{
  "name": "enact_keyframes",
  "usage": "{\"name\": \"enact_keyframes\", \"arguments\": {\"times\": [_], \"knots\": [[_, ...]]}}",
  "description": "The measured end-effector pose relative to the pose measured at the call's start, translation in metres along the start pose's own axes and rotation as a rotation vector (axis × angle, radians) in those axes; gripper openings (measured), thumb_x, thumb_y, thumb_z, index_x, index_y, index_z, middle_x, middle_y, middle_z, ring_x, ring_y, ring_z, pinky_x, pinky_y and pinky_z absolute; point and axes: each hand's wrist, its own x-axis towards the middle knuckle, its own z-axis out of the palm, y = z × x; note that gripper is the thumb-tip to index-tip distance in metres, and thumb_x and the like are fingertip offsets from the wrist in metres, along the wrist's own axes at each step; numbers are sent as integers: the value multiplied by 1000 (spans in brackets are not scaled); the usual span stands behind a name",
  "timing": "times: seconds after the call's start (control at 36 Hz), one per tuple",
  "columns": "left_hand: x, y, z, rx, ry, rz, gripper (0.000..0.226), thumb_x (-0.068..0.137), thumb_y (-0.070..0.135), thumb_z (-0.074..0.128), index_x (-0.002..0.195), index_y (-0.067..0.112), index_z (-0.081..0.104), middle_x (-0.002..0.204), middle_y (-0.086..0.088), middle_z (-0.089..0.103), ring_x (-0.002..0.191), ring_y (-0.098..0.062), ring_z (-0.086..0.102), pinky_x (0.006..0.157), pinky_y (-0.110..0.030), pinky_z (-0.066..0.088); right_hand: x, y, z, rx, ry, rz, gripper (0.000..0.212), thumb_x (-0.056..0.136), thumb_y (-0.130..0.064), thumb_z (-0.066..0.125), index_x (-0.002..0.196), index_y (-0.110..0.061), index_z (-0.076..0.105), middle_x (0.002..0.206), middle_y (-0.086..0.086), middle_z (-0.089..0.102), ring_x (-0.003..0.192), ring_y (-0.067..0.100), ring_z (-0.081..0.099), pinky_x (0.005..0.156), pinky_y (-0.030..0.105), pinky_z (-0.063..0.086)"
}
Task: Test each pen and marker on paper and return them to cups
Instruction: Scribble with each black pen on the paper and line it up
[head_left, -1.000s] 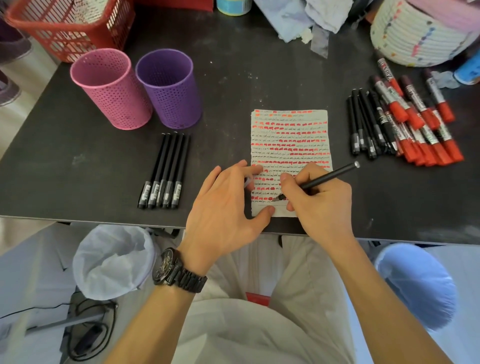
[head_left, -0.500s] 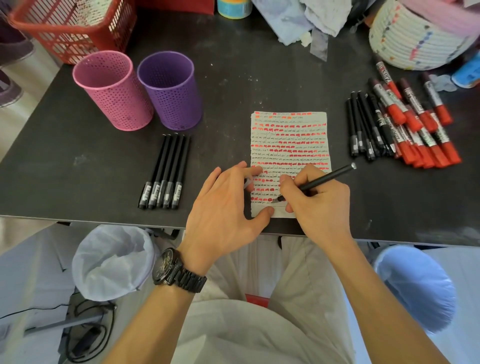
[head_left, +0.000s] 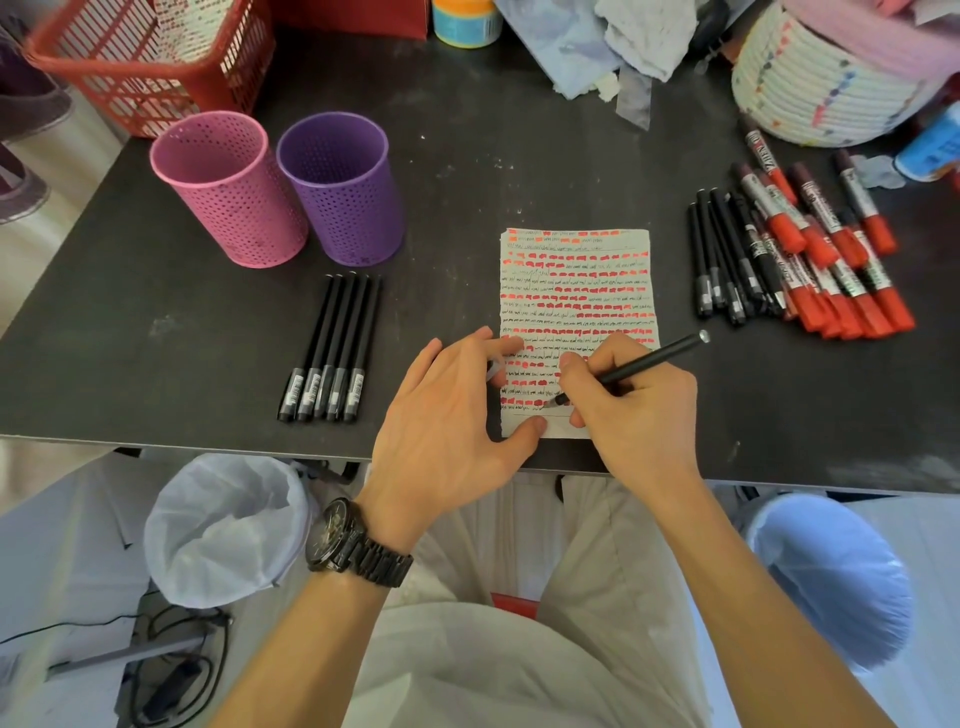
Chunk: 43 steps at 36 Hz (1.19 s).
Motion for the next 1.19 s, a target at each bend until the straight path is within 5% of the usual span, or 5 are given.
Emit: {"name": "enact_keyframes", "arguments": {"times": [0.61,0.69,0.83,1.03,1.19], "knots": [[4,2,-6,-96,-60,-27,42,81,49,61,117,34,46,111,29,52,141,0,37,123,-35,19,5,-3,-5,113,61,73,31,94,-29,71,65,-26,58,53,-6,65,51,4,62,56,16,48],[11,1,-16,-433,-112,-162,20,85,36,57,88,28,39,125,21,65,134,-5,46,112,-48,33,6,-6,-8,178,67,103,34,96,-38,66,69,-21,58,53,-1,63,48,6,58,51,19,46],[15,-1,-19,-588,21,-291,20,93,38,37,84,31,54,86,12,58,88,-13,52,82,-41,42,7,-11,-12,440,-4,178,33,100,-32,53,74,-14,62,57,5,63,47,14,54,47,21,41],[12,0,-5,-241,89,-77,32,103,47,36,124,38,59,111,21,64,99,-2,60,85,-40,51,11,-8,-15,604,-55,175,11,93,-25,53,87,-20,60,70,12,72,45,15,52,45,21,40],[12,-3,-4,-245,60,-98,36,93,59,45,128,51,51,89,30,63,78,-6,57,79,-38,50,11,-7,-16,576,-13,125,14,87,-43,62,80,-32,66,73,13,74,44,14,51,46,19,42]]}}
